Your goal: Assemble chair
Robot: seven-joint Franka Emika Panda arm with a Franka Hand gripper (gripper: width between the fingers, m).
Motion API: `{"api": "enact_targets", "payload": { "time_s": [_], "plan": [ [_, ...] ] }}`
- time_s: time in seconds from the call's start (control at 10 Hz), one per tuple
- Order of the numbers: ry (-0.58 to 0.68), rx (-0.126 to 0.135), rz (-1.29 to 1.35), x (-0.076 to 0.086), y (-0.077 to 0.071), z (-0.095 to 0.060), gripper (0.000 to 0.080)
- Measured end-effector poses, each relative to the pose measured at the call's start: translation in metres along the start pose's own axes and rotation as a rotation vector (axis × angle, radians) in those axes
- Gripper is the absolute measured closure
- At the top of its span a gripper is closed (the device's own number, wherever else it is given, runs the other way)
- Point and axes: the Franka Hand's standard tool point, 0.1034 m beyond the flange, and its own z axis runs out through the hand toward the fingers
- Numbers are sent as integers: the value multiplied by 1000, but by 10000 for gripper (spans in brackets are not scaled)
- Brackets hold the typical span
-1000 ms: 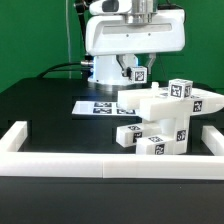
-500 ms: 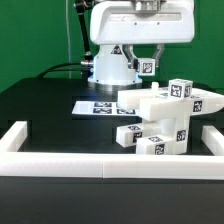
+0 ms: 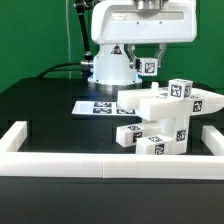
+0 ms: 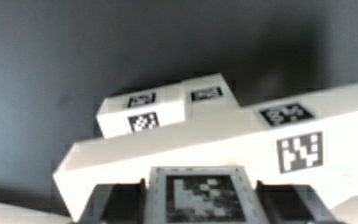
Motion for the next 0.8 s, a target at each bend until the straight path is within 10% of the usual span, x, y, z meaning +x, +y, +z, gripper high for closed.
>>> {"api": "enact_targets", "payload": {
  "time_s": [0.8],
  "plan": [
    [-15,0,-9,4,-1,14,511]
  ]
}}
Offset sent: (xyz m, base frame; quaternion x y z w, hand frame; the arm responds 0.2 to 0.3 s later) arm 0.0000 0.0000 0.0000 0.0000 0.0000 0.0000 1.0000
